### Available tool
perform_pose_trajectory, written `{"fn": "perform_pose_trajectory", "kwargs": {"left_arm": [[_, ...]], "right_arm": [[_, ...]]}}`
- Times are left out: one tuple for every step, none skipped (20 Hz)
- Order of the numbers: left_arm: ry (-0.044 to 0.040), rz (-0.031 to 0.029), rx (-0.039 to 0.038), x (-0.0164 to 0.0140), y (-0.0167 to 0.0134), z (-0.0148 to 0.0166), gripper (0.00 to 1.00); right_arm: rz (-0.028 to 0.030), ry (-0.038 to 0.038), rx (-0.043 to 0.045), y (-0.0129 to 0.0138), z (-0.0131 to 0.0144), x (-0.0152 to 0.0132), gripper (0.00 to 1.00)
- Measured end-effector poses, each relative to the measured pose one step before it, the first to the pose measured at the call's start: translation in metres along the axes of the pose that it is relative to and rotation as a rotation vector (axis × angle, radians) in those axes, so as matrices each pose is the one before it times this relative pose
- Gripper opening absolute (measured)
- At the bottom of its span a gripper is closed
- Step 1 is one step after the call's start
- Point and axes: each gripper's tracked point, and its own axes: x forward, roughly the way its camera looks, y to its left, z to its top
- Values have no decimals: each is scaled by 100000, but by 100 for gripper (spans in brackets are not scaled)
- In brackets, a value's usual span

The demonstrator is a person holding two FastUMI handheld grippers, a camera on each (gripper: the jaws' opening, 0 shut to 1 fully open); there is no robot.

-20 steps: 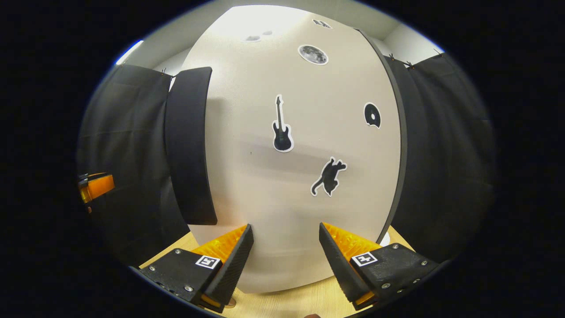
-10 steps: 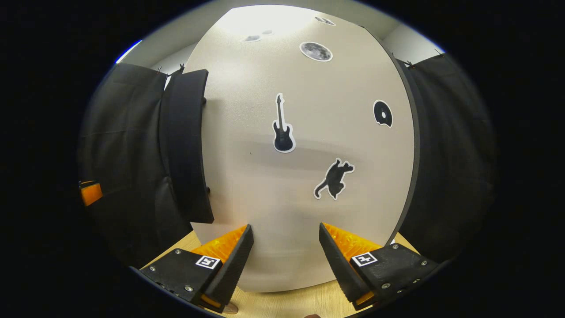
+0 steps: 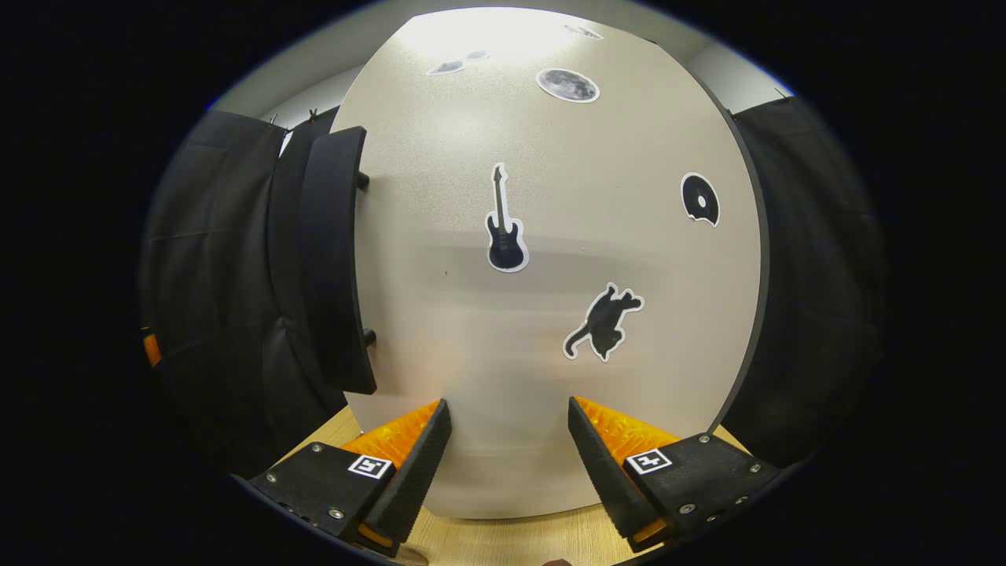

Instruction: Open the cabinet door with the right hand, grasp the bottle in the cabinet with the left hand and place it on the coaster, then close the cabinet door with the right hand.

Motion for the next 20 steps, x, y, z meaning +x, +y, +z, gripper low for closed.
{"fn": "perform_pose_trajectory", "kwargs": {"left_arm": [[244, 28, -115, 19, 54, 10, 95], [342, -97, -351, -77, -104, -120, 94], [321, -44, -247, -73, -38, -94, 95], [199, 309, 4, -76, 56, -8, 96], [94, 240, 95, -53, 125, -102, 94], [111, 164, -38, 32, 16, 27, 94], [250, 94, -112, -55, 50, -71, 94], [174, 211, -145, -53, 26, -52, 95], [222, 308, -130, -39, 78, -34, 96], [301, 232, -109, -39, 77, -123, 95], [439, 269, -99, 0, 82, -40, 95], [492, 369, -115, -126, 92, -153, 95], [352, 379, -170, -111, 96, -58, 96], [407, 473, -194, -8, 25, -72, 95], [345, 368, -241, -106, 83, -68, 95], [342, 355, -294, 87, 61, -105, 95], [313, 364, -343, 25, 37, -22, 95], [348, 239, -185, -154, 49, -80, 95], [8, 137, -188, -10, 25, 56, 95], [-292, 91, -22, 102, 19, 47, 95]], "right_arm": [[-448, 118, 287, 17, -19, 108, 93], [-418, 47, 49, -59, -53, 195, 93], [-453, -9, 57, 10, -82, 164, 93], [-475, -55, -60, -39, -17, 200, 93], [-449, -43, -143, 74, 108, -67, 93], [-533, -116, -118, 29, 49, -53, 93], [-554, -26, -81, 38, 33, 50, 93], [-585, -22, -160, 0, 33, 45, 93], [-524, -41, -296, 3, 41, 59, 93], [-528, -69, -391, -15, -9, 80, 93], [-491, -95, -371, 26, 24, 53, 93], [-488, -76, -218, -17, -4, 83, 93], [-469, -151, -335, 7, -10, 96, 93], [-466, -130, -215, -58, 8, 106, 93], [-455, -12, 36, 62, -50, -59, 93], [-379, -1, 72, -2, -7, 24, 93], [-310, 1, 143, 28, -72, 28, 93], [-231, 140, 211, -20, -14, 32, 93], [-268, 602, -309, 3, -56, -39, 93], [-755, 1238, -345, -183, -34, -146, 93]]}}
